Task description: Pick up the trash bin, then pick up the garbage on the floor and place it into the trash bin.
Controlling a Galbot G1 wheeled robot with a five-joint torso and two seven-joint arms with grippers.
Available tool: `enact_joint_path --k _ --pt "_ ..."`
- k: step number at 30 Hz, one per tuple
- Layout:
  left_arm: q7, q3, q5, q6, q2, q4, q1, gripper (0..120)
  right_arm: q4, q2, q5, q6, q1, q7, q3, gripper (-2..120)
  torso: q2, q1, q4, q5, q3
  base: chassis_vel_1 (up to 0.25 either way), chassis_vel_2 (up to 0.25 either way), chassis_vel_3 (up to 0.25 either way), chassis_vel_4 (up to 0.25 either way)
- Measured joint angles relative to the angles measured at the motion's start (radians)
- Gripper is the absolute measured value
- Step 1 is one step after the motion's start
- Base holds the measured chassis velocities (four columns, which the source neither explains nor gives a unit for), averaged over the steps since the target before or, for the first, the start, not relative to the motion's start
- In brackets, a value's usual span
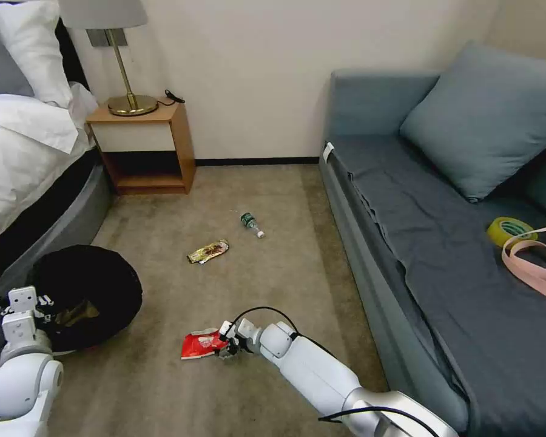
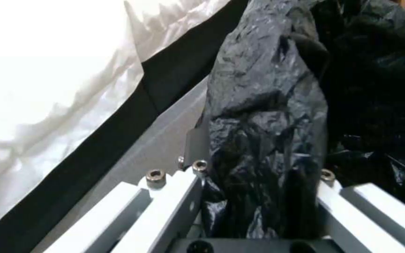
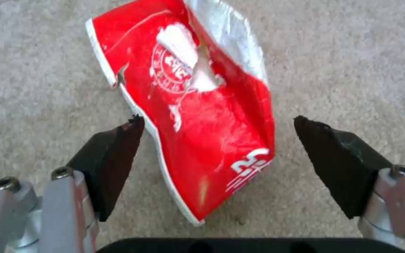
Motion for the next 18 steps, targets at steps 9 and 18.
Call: enact_joint_path --k 9,18 --pt "0.0 -0.007 0.0 0.0 -0.001 -0.009 0.011 4 -0.024 0.0 -0.006 0.015 0.004 -0.003 0.002 65 0.0 0.0 0.0 0.0 0.0 0.0 0.0 0.0 0.0" --pt "0.0 -0.012 0.0 0.0 -0.005 -0.016 0.023 4 -0.026 0.0 -0.006 0.021 0.007 -0.002 0.002 33 0.0 0.0 -0.0002 0.0 0.0 0.0 0.0 0.0 0.0"
